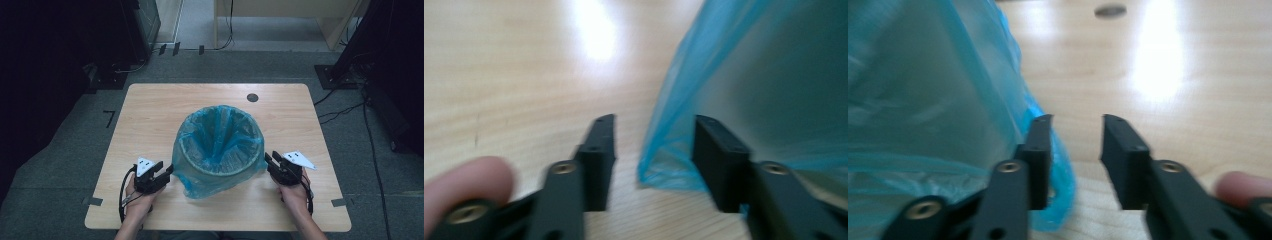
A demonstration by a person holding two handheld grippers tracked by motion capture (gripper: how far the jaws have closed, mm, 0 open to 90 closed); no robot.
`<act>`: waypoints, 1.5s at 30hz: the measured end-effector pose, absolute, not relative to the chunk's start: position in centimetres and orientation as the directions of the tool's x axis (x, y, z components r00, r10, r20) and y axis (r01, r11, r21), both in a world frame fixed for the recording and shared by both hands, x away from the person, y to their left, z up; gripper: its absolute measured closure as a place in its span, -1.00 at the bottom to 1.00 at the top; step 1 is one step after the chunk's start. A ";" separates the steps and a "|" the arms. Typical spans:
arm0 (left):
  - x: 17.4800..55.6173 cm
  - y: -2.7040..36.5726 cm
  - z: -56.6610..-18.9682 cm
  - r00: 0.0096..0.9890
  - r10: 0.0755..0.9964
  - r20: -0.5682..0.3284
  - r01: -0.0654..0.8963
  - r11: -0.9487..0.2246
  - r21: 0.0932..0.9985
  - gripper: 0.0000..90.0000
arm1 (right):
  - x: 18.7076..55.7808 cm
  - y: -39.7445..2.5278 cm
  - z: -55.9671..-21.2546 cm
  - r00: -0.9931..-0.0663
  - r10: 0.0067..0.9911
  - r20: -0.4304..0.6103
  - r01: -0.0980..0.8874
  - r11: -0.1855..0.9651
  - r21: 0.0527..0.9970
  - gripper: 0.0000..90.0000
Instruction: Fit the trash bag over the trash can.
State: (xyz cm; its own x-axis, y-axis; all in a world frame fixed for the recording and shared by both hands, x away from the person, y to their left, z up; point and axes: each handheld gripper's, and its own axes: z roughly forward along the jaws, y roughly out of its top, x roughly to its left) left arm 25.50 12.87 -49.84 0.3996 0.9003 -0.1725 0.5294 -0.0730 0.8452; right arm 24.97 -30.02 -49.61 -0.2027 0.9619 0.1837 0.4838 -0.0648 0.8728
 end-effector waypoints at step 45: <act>27.3 8.4 -48.7 0.340 0.903 -0.261 0.371 0.126 0.920 0.47 | 24.3 -22.9 -49.8 -0.357 0.927 0.117 0.339 0.012 0.941 1.00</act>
State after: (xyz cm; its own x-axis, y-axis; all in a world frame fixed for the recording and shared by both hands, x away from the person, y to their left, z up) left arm 27.33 8.37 -48.75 0.3404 0.9034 -0.2607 0.3714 0.1255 0.9199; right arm 24.26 -22.92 -49.83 -0.3569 0.9268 0.1172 0.3392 0.0117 0.9406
